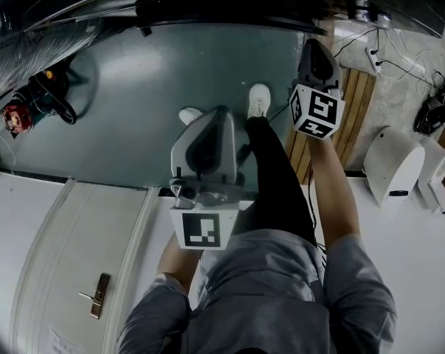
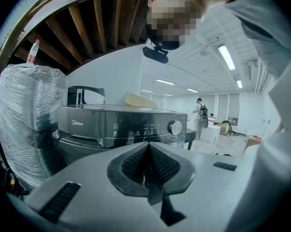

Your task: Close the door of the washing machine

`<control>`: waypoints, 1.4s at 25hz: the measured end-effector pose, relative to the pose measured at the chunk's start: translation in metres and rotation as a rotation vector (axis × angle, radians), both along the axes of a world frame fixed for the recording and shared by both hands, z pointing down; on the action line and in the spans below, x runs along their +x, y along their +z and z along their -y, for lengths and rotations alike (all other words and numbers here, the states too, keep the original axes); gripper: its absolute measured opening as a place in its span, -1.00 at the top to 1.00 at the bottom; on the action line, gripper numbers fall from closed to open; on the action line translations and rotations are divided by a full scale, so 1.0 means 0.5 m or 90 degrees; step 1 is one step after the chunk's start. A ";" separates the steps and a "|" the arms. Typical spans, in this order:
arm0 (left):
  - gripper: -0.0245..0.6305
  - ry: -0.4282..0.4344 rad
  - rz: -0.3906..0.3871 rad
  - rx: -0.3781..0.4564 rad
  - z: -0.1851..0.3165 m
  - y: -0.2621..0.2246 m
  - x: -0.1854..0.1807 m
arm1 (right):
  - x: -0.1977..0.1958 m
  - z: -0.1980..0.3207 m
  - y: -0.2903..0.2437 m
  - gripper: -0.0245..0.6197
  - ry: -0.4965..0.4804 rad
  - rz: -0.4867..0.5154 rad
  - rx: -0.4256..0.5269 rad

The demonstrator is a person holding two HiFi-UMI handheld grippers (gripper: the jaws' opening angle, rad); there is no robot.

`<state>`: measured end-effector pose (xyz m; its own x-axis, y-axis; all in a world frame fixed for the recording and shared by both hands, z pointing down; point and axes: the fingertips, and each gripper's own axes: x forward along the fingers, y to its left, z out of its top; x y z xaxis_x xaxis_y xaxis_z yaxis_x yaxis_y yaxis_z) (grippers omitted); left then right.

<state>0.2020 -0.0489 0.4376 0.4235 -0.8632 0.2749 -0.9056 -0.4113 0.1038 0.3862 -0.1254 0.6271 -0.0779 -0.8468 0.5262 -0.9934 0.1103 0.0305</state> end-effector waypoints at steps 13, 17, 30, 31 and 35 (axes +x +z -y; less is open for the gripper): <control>0.93 0.000 0.006 0.034 -0.003 -0.053 0.000 | 0.011 -0.047 -0.062 0.92 -0.020 -0.022 -0.006; 0.93 -0.002 0.008 0.060 0.001 -0.114 -0.010 | -0.003 -0.077 -0.128 0.92 -0.050 -0.035 -0.004; 0.93 -0.030 0.017 0.101 -0.006 -0.315 -0.094 | -0.037 -0.155 -0.403 0.92 -0.097 -0.048 0.050; 0.93 -0.030 0.013 0.098 -0.009 -0.326 -0.100 | -0.040 -0.158 -0.418 0.92 -0.096 -0.046 0.053; 0.93 -0.035 0.007 0.094 -0.020 -0.369 -0.117 | -0.057 -0.166 -0.475 0.92 -0.086 -0.033 0.069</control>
<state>0.1433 -0.0388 0.2532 0.3722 -0.9164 0.1473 -0.9279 -0.3712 0.0352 0.3578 -0.0422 0.3898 -0.1706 -0.8824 0.4385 -0.9666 0.2363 0.0995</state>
